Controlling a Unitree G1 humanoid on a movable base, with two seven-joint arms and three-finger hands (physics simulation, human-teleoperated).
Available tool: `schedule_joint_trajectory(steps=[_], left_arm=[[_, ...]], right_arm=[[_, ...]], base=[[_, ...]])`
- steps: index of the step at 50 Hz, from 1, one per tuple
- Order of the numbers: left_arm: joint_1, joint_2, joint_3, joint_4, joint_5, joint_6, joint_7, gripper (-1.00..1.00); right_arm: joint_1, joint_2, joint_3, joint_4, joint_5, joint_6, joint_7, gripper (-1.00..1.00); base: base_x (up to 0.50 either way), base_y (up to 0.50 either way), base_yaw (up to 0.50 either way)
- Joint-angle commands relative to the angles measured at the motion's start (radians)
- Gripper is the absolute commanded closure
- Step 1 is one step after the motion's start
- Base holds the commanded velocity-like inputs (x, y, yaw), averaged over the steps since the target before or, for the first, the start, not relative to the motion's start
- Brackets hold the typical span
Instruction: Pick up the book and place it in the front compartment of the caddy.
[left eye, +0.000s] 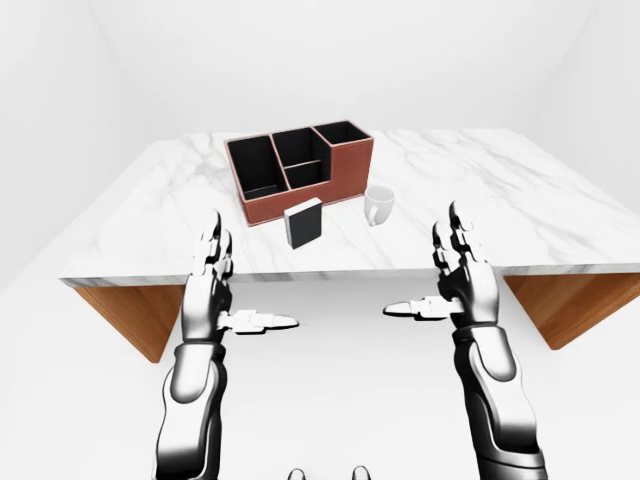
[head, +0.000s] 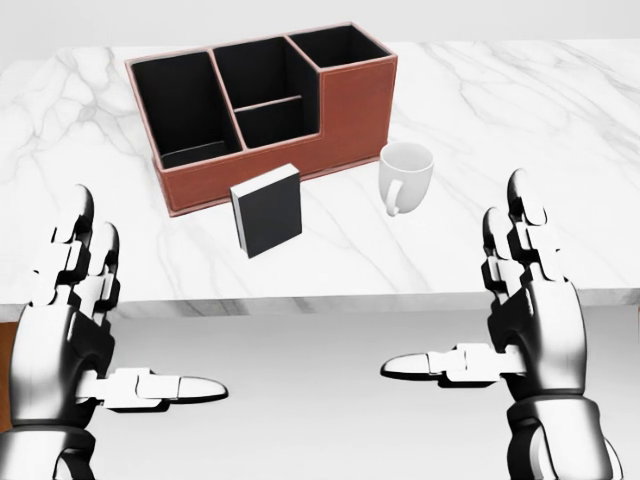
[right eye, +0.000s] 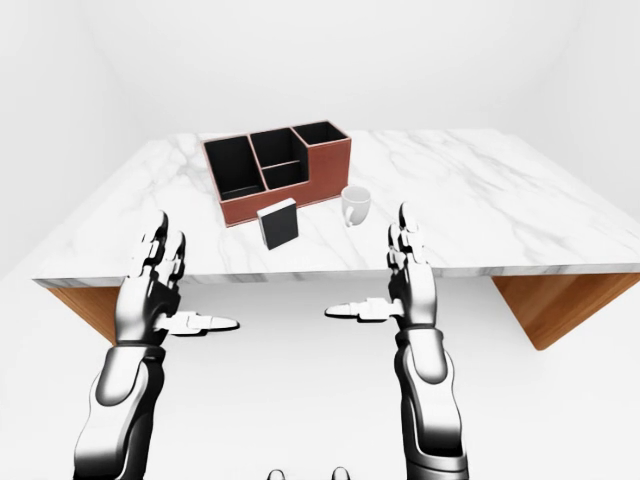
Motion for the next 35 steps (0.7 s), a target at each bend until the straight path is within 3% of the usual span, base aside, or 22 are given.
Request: schedule_joint_trajectory(steps=[1, 15, 28, 35], left_arm=[[0.003, 0.001, 0.005, -0.035, 0.007, 0.000, -0.005, -1.00], [0.004, 0.000, 0.006, -0.037, 0.009, 0.000, -0.009, -1.00], [0.005, -0.001, 0.004, -0.034, 0.009, 0.000, -0.009, -1.00], [0.005, -0.001, 0.005, -0.031, 0.008, 0.000, -0.010, -1.00]], right_arm=[[0.003, 0.000, -0.002, -0.040, 0.012, 0.000, 0.003, -1.00], [0.004, 0.003, -0.001, -0.055, 0.016, 0.000, 0.005, -1.00], [0.001, 0.004, -0.001, -0.068, 0.026, 0.000, 0.022, -1.00], [-0.003, 0.000, -0.006, -0.060, 0.031, 0.000, 0.018, -1.00]], base=[[0.00, 0.50, 0.00], [0.00, 0.50, 0.00], [0.00, 0.02, 0.00], [0.50, 0.00, 0.00]])
